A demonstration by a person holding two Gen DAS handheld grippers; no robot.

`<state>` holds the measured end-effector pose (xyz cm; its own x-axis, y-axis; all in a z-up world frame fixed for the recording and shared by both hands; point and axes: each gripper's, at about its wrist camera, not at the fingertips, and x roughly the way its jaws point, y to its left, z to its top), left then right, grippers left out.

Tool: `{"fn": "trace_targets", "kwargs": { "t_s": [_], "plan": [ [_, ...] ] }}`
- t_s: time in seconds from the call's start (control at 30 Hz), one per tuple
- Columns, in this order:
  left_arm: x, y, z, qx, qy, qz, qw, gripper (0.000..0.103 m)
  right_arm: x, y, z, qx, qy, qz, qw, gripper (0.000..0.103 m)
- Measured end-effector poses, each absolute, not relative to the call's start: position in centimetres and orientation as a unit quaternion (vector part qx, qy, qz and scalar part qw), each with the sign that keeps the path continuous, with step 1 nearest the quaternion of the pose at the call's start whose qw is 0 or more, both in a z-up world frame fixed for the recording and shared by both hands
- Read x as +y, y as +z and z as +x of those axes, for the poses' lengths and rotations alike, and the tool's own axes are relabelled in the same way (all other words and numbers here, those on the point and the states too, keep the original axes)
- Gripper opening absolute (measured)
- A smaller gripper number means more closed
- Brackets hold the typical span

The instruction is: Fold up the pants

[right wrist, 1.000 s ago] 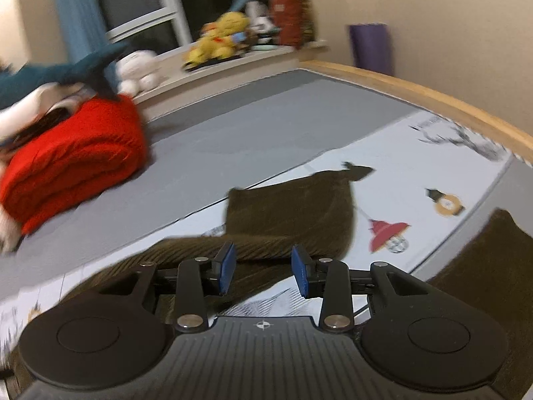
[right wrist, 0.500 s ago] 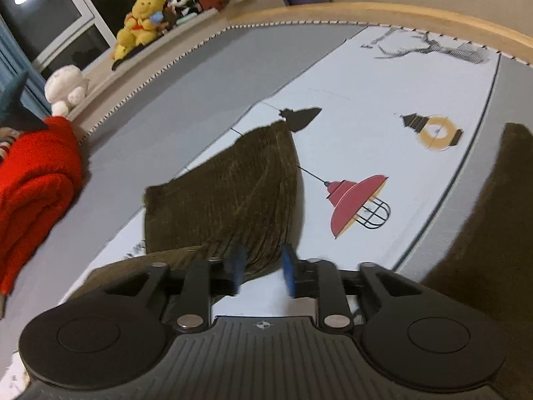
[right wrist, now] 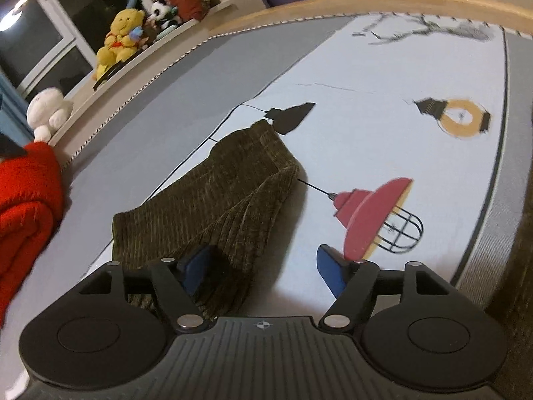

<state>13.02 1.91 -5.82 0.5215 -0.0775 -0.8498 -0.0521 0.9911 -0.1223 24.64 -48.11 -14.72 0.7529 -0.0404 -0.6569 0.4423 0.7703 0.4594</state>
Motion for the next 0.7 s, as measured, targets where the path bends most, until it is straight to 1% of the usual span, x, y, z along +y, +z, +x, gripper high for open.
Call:
{"fn": "trace_targets", "kwargs": {
  "t_s": [0.03, 0.1, 0.17, 0.2, 0.27, 0.37, 0.47, 0.6, 0.7],
  "plan": [
    [1.8, -5.8, 13.1, 0.489, -0.008, -0.067, 0.870, 0.030, -48.0, -14.7, 24.8, 0.325, -0.136, 0.305, 0.885, 0.073],
    [1.6, -5.8, 13.1, 0.489, -0.010, -0.065, 0.870, 0.030, -47.9, -14.6, 25.0, 0.326, -0.132, 0.295, 0.888, 0.059],
    [1.4, -5.7, 13.0, 0.489, -0.012, -0.063, 0.870, 0.030, -47.8, -14.5, 25.3, 0.330, -0.109, 0.303, 0.888, 0.019],
    [1.4, -5.6, 12.9, 0.488, -0.012, -0.061, 0.870, 0.030, -47.6, -14.3, 25.5, 0.335, -0.102, 0.297, 0.888, 0.015],
    [1.4, -5.4, 12.7, 0.487, -0.011, -0.059, 0.871, 0.030, -46.6, -13.5, 25.8, 0.345, -0.102, 0.254, 0.898, 0.010],
    [1.6, -4.8, 12.2, 0.481, -0.011, -0.064, 0.874, 0.030, -46.4, -12.0, 25.2, 0.352, -0.090, 0.244, 0.899, 0.009],
    [1.8, -4.0, 11.8, 0.474, -0.012, -0.069, 0.878, 0.030, -46.3, -10.2, 23.9, 0.372, -0.096, 0.251, 0.889, 0.008],
    [1.9, -3.3, 11.2, 0.468, -0.013, -0.073, 0.881, 0.030, -44.1, -7.5, 21.5, 0.405, -0.119, 0.213, 0.881, 0.007],
    [2.1, -2.9, 10.8, 0.465, -0.011, -0.073, 0.882, 0.030, -42.4, -6.2, 18.5, 0.413, -0.119, 0.214, 0.877, 0.007]
  ]
}}
